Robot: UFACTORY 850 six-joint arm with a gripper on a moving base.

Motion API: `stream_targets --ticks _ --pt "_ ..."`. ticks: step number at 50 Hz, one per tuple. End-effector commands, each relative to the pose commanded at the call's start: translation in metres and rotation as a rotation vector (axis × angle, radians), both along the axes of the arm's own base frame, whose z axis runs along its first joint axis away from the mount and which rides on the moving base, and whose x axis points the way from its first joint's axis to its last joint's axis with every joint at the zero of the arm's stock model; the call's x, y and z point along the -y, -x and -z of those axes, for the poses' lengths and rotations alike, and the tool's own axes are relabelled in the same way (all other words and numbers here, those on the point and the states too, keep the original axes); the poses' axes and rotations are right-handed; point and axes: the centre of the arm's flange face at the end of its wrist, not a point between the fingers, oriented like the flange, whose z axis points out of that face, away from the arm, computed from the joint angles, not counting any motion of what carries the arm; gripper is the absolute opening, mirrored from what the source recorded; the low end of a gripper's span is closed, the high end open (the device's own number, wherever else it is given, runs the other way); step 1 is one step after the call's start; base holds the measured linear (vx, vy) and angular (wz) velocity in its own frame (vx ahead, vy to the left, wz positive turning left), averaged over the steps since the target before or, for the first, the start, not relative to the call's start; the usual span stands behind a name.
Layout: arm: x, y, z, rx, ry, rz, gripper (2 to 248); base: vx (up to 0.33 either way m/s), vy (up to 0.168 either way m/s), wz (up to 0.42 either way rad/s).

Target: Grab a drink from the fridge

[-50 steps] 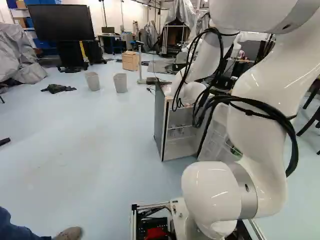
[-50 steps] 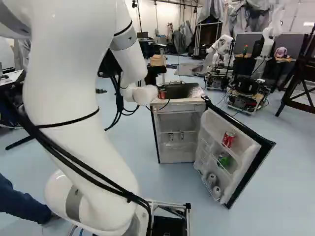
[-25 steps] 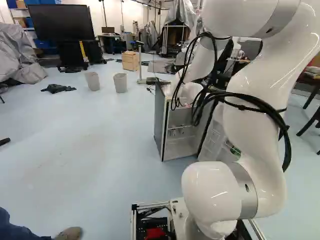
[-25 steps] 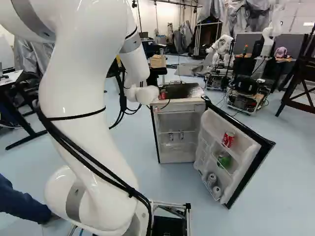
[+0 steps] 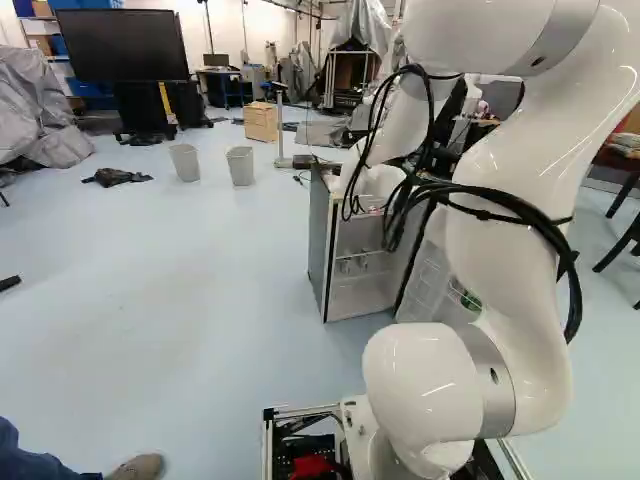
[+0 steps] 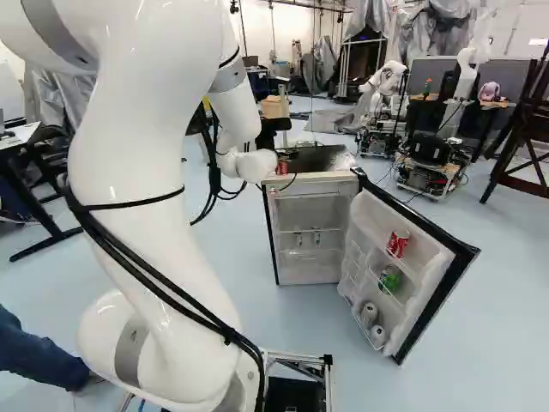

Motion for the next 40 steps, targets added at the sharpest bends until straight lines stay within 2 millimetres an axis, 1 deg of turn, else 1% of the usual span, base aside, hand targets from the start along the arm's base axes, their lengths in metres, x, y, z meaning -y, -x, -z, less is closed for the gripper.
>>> stream_targets --ticks 1,6,7,19,40 --pt "0.000 0.001 0.000 0.000 0.000 0.000 216 0.000 0.000 0.000" --pt "0.000 0.009 -0.001 -0.004 0.000 0.001 216 0.000 0.000 0.000" --pt "0.000 0.010 -0.001 -0.004 0.000 0.002 246 0.000 0.000 0.000" --pt "0.005 0.033 -0.002 -0.012 -0.001 0.017 247 0.000 0.000 0.000" --pt "0.032 0.061 -0.018 -0.024 -0.005 0.090 247 0.000 0.000 0.000"
